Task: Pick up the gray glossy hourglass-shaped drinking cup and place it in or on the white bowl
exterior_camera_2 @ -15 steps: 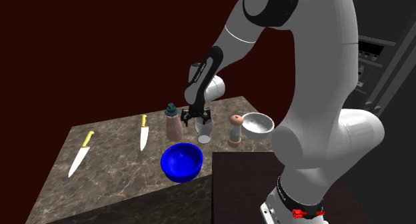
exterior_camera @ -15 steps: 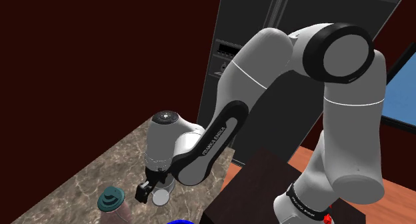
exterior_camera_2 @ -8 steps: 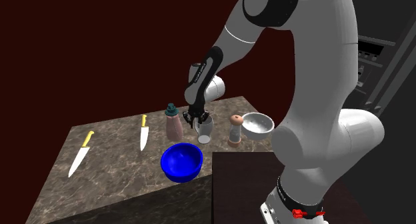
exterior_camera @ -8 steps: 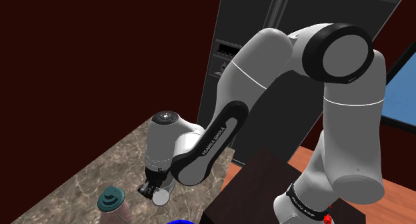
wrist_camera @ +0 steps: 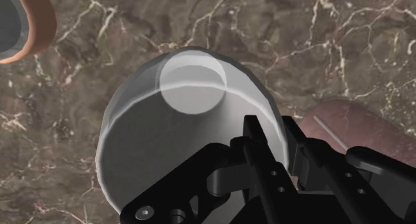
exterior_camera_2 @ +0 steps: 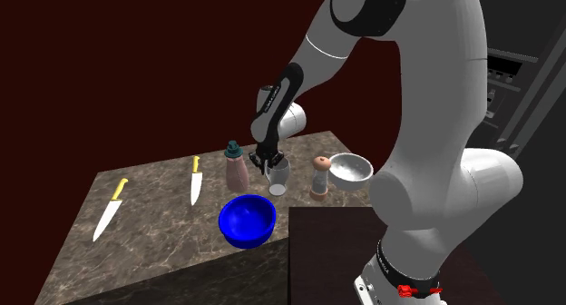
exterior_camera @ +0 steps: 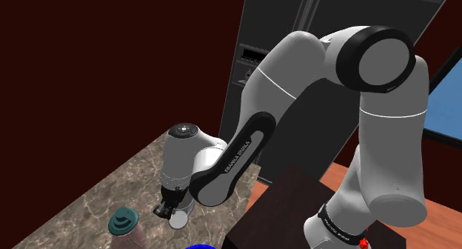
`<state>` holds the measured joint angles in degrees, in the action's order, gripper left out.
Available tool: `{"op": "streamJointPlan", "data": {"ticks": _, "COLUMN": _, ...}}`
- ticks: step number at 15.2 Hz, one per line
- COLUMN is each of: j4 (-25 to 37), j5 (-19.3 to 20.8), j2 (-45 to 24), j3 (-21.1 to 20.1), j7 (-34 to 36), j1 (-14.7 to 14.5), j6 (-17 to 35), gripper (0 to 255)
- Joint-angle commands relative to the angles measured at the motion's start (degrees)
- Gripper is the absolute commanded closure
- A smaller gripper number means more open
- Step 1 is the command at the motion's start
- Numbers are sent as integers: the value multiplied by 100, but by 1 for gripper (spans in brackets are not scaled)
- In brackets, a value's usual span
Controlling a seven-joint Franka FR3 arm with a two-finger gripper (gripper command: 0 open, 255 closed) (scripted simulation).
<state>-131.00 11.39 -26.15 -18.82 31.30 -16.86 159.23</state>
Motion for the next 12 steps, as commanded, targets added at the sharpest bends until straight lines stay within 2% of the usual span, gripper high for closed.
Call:
{"op": "streamJointPlan", "data": {"ticks": 1, "j4": -21, "j5": -40, "j2": 70, "j3": -41, "j7": -25, "j1": 35, "j6": -62, "gripper": 255}}
{"op": "streamJointPlan", "data": {"ticks": 12, "j4": -115, "j5": -551, "j2": 882, "j3": -469, "j7": -351, "j1": 368, "j6": -755, "gripper": 255}}
